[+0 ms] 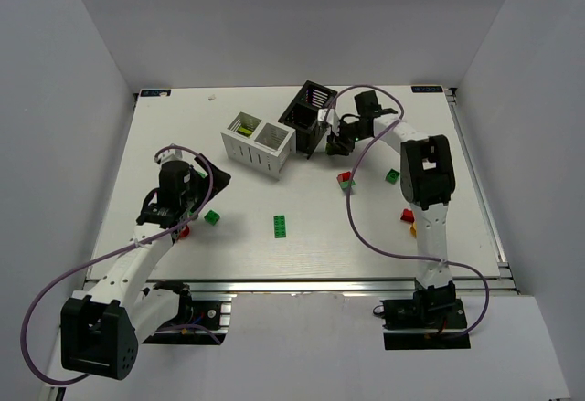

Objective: Sort the legos into containers by color

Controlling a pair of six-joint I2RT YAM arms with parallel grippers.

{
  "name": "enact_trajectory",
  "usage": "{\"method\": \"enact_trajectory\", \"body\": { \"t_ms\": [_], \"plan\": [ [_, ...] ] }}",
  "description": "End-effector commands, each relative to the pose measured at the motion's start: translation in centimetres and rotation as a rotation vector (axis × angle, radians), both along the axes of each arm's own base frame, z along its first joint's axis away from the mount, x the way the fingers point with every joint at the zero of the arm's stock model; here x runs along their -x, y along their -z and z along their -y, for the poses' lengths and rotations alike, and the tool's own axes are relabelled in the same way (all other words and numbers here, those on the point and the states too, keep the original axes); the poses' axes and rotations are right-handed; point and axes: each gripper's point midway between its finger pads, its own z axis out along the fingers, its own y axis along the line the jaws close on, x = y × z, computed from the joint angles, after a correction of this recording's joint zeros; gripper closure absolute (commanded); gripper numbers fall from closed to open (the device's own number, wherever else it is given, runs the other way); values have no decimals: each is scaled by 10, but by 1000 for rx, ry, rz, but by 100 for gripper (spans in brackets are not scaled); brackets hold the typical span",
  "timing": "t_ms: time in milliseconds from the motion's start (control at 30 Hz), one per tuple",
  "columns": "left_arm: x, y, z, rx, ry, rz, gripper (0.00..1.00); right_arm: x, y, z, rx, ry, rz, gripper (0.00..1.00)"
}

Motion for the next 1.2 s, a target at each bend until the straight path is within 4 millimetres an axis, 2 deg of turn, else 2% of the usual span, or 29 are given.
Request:
{"method": "enact_trajectory", "body": {
  "t_ms": [0,67,100,167,200,233,267,300,367,400,500,567,600,667,700,767,800,867,900,933,967,1000,1033,1067,1100,1167],
  "plan": [
    [-8,-20,-1,-3,-3,63,2,14,-26,4,-9,-13,24,85],
    [-8,-23,-3,-4,-10,77,2,24,-49,3,-44,-21,55,92],
    [-7,-25,-4,-6,-15,82,2,26,-74,4,-66,-18,95,93],
    [-6,-29,-6,-15,-20,97,2,38,-91,1,-106,-33,102,98],
    [-6,-30,-7,-19,-23,102,2,43,-100,-1,-123,-39,103,98],
    [-6,-32,-7,-23,-23,106,2,51,-123,-5,-165,-51,113,100],
    [-5,-33,-9,-30,-27,109,2,59,-131,-6,-186,-56,101,100],
    [-5,-37,-10,-33,-28,120,2,66,-148,-9,-209,-62,113,100],
    [-2,-40,-12,-43,-34,130,2,79,-164,-19,-263,-66,77,100],
    [-1,-42,-14,-45,-39,135,2,89,-177,-30,-280,-85,81,100],
    [3,-44,-20,-64,-60,138,2,112,-194,-62,-313,-122,64,100],
    [6,-41,-23,-77,-70,122,2,114,-205,-83,-332,-84,56,100],
    [7,-41,-25,-82,-76,121,2,121,-212,-102,-349,-96,53,100],
    [11,-39,-29,-94,-91,114,2,118,-221,-122,-381,-11,15,100],
    [12,-40,-30,-96,-95,115,2,116,-234,-145,-417,-16,47,100],
    [16,-39,-33,-105,-106,109,2,104,-243,-164,-441,57,58,100],
    [17,-40,-34,-108,-110,109,2,98,-252,-184,-474,94,51,100],
    [21,-40,-38,-118,-126,101,2,92,-257,-203,-499,132,43,100],
    [22,-42,-39,-120,-128,103,2,93,-246,-220,-495,136,14,100],
    [24,-41,-41,-130,-137,95,2,84,-262,-227,-536,165,50,100],
    [26,-43,-43,-131,-143,101,2,78,-261,-233,-551,197,60,100],
    [27,-46,-43,-132,-146,106,2,75,-250,-242,-548,212,56,100],
    [29,-46,-44,-136,-149,100,2,67,-256,-246,-578,240,86,100],
    [30,-49,-47,-138,-158,108,2,61,-254,-248,-587,267,93,100],
    [31,-49,-47,-137,-160,108,2,57,-243,-252,-583,283,94,100],
    [34,-48,-47,-135,-164,104,2,46,-243,-253,-598,314,114,100]
  ]
}}
